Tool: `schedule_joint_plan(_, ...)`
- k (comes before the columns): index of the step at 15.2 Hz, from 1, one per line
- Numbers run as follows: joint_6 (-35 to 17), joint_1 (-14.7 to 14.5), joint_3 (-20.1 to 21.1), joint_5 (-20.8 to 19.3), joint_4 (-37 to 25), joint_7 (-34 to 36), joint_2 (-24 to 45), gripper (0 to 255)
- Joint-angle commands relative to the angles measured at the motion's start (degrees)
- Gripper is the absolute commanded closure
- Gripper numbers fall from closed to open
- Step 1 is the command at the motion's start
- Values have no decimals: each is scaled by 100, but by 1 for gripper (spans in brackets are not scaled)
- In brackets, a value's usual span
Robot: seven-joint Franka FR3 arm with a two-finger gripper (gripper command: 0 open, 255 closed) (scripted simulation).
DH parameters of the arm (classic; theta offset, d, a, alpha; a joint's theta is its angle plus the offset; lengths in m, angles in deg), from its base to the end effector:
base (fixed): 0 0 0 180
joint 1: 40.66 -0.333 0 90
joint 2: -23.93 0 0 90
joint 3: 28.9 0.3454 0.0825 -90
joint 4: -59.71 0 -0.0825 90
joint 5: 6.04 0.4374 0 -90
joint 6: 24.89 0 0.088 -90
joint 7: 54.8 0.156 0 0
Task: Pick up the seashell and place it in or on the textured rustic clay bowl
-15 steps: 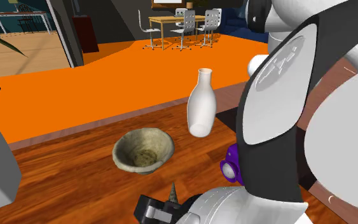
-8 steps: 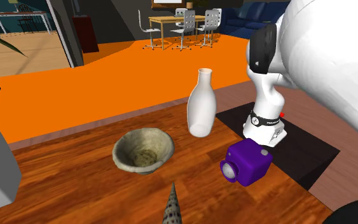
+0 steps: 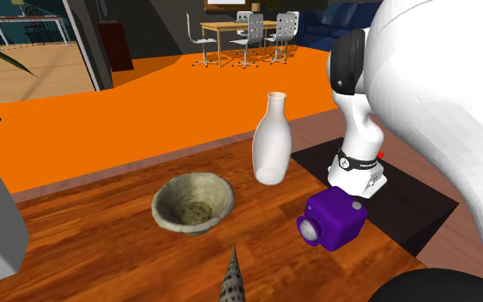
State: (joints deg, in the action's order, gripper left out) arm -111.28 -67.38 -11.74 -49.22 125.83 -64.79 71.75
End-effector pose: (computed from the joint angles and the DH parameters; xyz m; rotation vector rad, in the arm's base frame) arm 0.6626 0.4031 0.2572 2.1813 1.2240 -0.3520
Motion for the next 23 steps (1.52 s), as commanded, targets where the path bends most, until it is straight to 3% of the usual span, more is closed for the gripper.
schedule_joint_plan(1, -29, 11, 0, -2, 37, 12, -7, 0)
schedule_joint_plan(6, -28, 11, 0, -2, 36, 11, -7, 0)
schedule_joint_plan(7, -28, 11, 0, -2, 36, 11, -7, 255)
schedule_joint_plan(16, -28, 11, 0, -2, 36, 11, -7, 255)
schedule_joint_plan(17, -28, 11, 0, -2, 36, 11, -7, 0)
schedule_joint_plan(20, -1750, 1215, 476, 661, 2344, 131, -1585, 0)
schedule_joint_plan(23, -3462, 2363, 804, 1586, 4105, -385, -2790, 0)
